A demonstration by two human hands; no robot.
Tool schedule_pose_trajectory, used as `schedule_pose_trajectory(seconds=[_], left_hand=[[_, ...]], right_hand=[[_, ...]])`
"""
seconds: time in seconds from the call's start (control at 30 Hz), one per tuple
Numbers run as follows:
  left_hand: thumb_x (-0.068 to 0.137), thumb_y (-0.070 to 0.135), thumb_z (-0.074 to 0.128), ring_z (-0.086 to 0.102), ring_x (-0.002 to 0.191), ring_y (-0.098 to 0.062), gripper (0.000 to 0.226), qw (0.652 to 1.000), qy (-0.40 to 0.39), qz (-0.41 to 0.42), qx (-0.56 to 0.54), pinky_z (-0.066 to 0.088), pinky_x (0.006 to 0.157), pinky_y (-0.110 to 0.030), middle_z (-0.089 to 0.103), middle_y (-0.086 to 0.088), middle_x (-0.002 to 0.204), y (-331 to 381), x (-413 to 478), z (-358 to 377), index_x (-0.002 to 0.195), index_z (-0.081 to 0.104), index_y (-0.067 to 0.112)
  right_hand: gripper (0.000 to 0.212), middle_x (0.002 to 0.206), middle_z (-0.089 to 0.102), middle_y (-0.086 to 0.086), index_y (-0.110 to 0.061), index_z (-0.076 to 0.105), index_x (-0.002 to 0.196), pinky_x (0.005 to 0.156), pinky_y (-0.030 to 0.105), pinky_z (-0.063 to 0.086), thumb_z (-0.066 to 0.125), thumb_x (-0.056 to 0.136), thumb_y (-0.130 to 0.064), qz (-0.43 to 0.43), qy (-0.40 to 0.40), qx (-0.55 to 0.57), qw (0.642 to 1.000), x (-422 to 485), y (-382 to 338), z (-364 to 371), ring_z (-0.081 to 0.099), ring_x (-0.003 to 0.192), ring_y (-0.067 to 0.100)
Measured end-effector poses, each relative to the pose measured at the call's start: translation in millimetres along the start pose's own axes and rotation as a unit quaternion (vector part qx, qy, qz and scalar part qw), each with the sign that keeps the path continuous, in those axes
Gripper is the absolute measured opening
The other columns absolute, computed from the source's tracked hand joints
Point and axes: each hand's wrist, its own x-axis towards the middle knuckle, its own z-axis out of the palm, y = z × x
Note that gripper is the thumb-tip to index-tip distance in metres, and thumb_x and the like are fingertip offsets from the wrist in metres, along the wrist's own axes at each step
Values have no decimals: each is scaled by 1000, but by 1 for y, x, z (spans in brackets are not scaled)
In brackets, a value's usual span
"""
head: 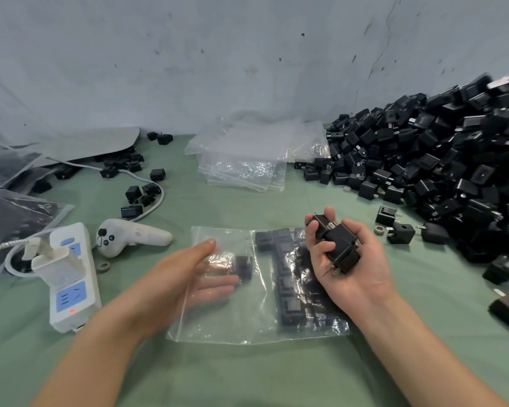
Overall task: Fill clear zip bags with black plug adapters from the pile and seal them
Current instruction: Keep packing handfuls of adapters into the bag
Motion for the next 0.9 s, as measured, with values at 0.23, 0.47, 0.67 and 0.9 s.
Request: schedule_pose_trajectory(seconds=[0.23, 0.47, 0.67, 0.9], left_hand=[[86, 23, 65, 64, 110, -49, 27, 992, -85, -48, -77, 58, 82, -53, 63, -35, 119, 2, 8, 6, 100, 46, 9], [91, 23, 56, 59, 119, -47, 14, 978, -152, -70, -123, 47, 102, -54, 58, -35, 128, -2, 10, 21, 84, 50, 13], [93, 23, 55, 57, 122, -46, 13, 977, -147, -67, -142, 42, 107, -58, 58, -32, 131, -4, 10, 25, 85, 53, 12], [85, 23, 66, 72, 75, -25, 15, 998, -16, -22, -53, 62, 62, -34, 72, -15, 98, 10, 2, 3, 90, 60, 11]], right_hand=[[24, 112, 67, 13, -14, 72, 106, 46, 21, 52, 55, 90, -20, 2, 1, -5, 1000, -1, 0, 0, 70, 79, 22], [24, 113, 68, 11, -18, 72, 106, 47, 20, 52, 53, 92, -22, 8, 12, -21, 1000, -1, 0, 2, 70, 78, 20], [24, 112, 68, 12, -17, 71, 106, 46, 21, 52, 53, 91, -21, 8, 10, -16, 1000, -3, -1, 3, 70, 76, 21], [24, 112, 68, 12, -16, 73, 105, 45, 21, 52, 56, 88, -20, 7, 17, -15, 1000, -3, -1, 3, 70, 77, 22]])
